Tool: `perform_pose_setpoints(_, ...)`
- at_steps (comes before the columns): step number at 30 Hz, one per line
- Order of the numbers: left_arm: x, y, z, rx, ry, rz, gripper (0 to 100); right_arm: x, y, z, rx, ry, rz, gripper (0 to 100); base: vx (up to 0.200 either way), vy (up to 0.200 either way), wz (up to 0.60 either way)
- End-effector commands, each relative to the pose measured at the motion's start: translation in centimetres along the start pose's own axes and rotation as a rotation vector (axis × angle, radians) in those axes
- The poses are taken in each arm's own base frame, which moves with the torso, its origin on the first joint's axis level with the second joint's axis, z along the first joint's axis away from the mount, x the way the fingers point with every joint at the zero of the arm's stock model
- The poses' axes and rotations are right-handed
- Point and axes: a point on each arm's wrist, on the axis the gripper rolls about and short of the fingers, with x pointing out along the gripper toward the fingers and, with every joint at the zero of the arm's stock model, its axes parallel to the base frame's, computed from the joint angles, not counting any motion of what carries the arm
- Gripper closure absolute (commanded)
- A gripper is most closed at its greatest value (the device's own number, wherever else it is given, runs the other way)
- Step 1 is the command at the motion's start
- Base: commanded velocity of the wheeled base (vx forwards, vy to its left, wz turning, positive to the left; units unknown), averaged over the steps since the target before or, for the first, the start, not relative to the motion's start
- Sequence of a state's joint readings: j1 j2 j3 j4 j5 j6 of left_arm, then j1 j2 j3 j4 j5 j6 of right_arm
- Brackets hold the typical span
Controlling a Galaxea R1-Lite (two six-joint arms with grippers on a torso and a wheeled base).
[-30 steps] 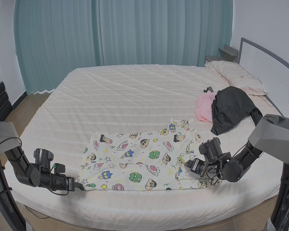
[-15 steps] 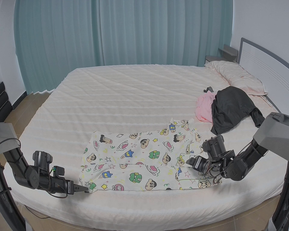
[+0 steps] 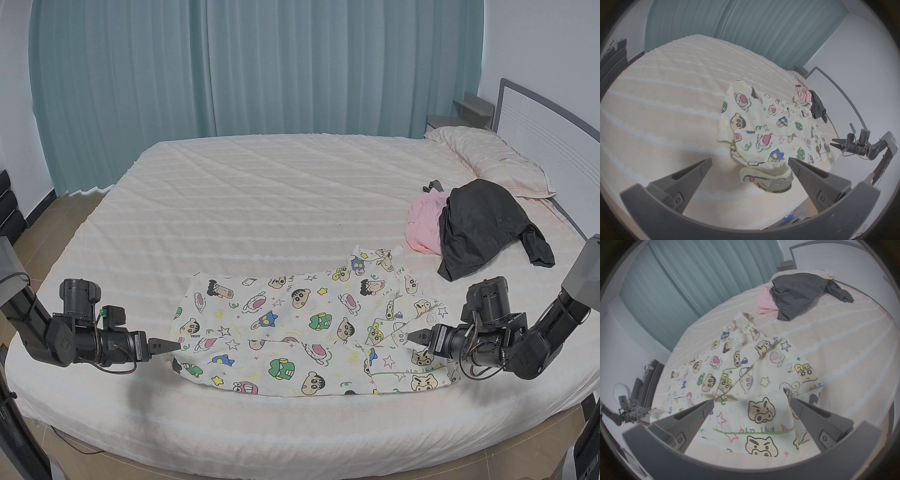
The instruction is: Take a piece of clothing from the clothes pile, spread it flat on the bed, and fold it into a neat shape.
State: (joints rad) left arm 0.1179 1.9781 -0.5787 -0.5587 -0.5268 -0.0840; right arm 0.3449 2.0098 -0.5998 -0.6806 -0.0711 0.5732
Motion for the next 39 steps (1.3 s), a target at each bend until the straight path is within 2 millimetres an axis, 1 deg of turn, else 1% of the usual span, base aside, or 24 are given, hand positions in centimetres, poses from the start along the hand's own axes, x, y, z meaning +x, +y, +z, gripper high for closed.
perform_pose_setpoints(1,2.1,-1.3,1.3,-0.003,0.021,-0.043,0,-0.5,-2.8,-0.9,-0.030,0.023,0.054,0,0.000,0.000,0.00)
perform_pose_setpoints(2,2.5,-1.4,1.4,0.000,0.024,-0.041,0,-0.5,-3.3,-0.9,-0.037,0.013,0.073,0,0.000,0.000,0.00)
perform_pose_setpoints(4,2.4,-1.3,1.7,0.004,0.018,-0.035,0,-0.5,-4.3,-0.6,-0.043,-0.003,0.090,0,0.000,0.000,0.00)
perform_pose_setpoints(6,2.1,-1.1,1.4,-0.017,0.046,-0.022,0,-0.3,-5.1,-1.2,-0.047,0.021,0.111,0,0.000,0.000,0.00)
perform_pose_setpoints(8,1.8,-1.0,1.2,-0.027,0.065,-0.015,0,-0.1,-5.4,-1.4,-0.045,0.032,0.117,0,0.000,0.000,0.00)
perform_pose_setpoints(9,1.0,-0.8,1.1,-0.032,0.088,-0.001,0,0.4,-5.6,-1.7,-0.037,0.032,0.120,0,0.000,0.000,0.00)
perform_pose_setpoints(11,0.4,-0.5,0.7,-0.028,0.113,0.011,0,0.7,-5.6,-1.8,-0.033,0.022,0.129,0,0.000,0.000,0.00)
perform_pose_setpoints(12,0.4,-0.5,0.7,-0.028,0.113,0.011,0,0.7,-5.6,-1.8,-0.033,0.022,0.129,0,0.000,0.000,0.00)
perform_pose_setpoints(13,-1.3,0.4,0.5,-0.013,0.126,0.041,0,1.1,-5.7,-1.9,-0.032,0.005,0.136,0,0.000,0.000,0.00)
perform_pose_setpoints(14,-1.8,0.6,0.5,-0.008,0.129,0.050,0,1.2,-5.7,-2.0,-0.032,0.005,0.137,0,0.000,0.000,0.00)
perform_pose_setpoints(15,-3.0,1.2,0.5,0.001,0.132,0.071,0,1.2,-5.8,-2.2,-0.032,0.007,0.136,0,0.000,0.000,0.00)
perform_pose_setpoints(18,-5.0,2.2,0.6,0.030,0.131,0.106,0,1.3,-5.8,-2.1,-0.026,-0.002,0.145,0,0.000,0.000,0.00)
perform_pose_setpoints(21,-6.3,2.6,0.7,0.047,0.133,0.120,0,1.4,-5.7,-2.2,0.002,0.000,0.151,0,0.000,0.000,0.00)
perform_pose_setpoints(25,-6.9,2.3,1.1,0.046,0.140,0.121,0,1.4,-5.7,-2.3,0.013,0.004,0.153,0,0.000,0.000,0.00)
perform_pose_setpoints(28,-7.0,1.9,0.8,0.043,0.175,0.110,0,1.5,-5.7,-2.4,0.013,0.008,0.151,0,0.000,0.000,0.00)
perform_pose_setpoints(31,-6.4,1.5,0.8,0.076,0.188,0.083,0,1.6,-5.7,-2.4,0.013,0.010,0.151,0,0.000,0.000,0.00)
perform_pose_setpoints(33,-5.1,1.0,1.2,0.094,0.210,0.046,0,1.7,-5.6,-2.4,0.011,0.015,0.159,0,0.000,0.000,0.00)
perform_pose_setpoints(34,-5.1,1.0,1.2,0.094,0.210,0.046,0,1.7,-5.6,-2.4,0.011,0.015,0.159,0,0.000,0.000,0.00)
perform_pose_setpoints(36,-3.0,0.6,1.1,0.099,0.250,-0.009,0,1.7,-5.7,-2.6,0.011,0.030,0.175,0,0.000,0.000,0.00)
perform_pose_setpoints(39,-1.1,0.4,1.2,0.103,0.254,-0.057,0,1.8,-5.7,-2.6,0.011,0.025,0.183,0,0.000,0.000,0.00)
